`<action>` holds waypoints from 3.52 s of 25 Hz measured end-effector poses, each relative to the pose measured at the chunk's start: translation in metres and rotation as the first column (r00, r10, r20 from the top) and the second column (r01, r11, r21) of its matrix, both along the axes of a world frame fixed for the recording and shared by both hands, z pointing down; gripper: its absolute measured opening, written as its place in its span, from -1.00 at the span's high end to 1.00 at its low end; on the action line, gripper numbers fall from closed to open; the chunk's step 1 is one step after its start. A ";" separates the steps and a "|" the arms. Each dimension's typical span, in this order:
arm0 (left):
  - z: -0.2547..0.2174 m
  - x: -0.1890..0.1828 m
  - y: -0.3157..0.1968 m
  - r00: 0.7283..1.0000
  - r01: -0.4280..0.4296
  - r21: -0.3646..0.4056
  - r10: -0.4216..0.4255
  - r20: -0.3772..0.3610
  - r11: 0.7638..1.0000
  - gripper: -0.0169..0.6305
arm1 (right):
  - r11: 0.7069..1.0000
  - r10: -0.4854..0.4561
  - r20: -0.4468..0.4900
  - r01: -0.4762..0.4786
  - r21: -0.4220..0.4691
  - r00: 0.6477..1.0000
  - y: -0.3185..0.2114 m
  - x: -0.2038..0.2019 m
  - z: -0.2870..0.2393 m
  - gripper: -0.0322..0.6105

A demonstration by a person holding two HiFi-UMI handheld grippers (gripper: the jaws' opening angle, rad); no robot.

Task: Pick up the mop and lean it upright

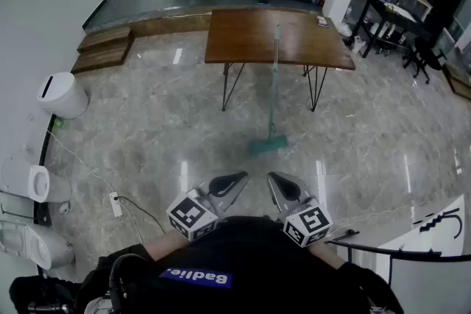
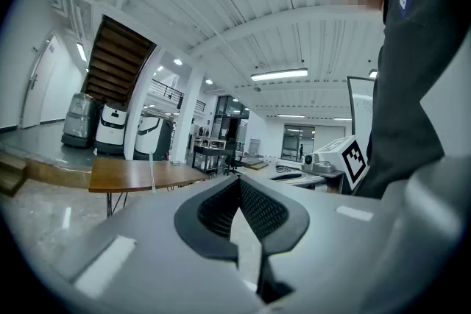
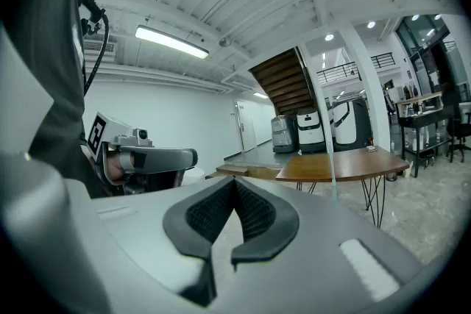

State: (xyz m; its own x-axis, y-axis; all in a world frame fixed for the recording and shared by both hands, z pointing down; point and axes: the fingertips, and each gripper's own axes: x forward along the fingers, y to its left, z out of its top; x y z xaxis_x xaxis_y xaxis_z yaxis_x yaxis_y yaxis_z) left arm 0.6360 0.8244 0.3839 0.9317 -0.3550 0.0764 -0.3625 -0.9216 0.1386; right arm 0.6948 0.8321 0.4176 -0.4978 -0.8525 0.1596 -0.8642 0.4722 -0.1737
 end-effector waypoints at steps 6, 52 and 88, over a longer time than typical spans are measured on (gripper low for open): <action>0.000 0.004 -0.002 1.000 0.008 -0.005 -0.008 -0.002 1.000 0.89 | 1.000 -0.011 -0.011 0.011 0.001 1.000 -0.003 0.004 -0.001 0.89; 0.017 0.046 -0.130 0.999 0.039 -0.074 -0.040 -0.002 0.997 0.89 | 0.996 -0.003 0.017 0.004 -0.090 1.000 -0.128 0.056 0.028 0.89; 0.006 0.124 -0.381 0.983 0.177 -0.048 -0.175 0.049 0.983 0.89 | 0.995 -0.081 0.024 0.082 -0.052 0.996 -0.407 0.153 0.024 0.89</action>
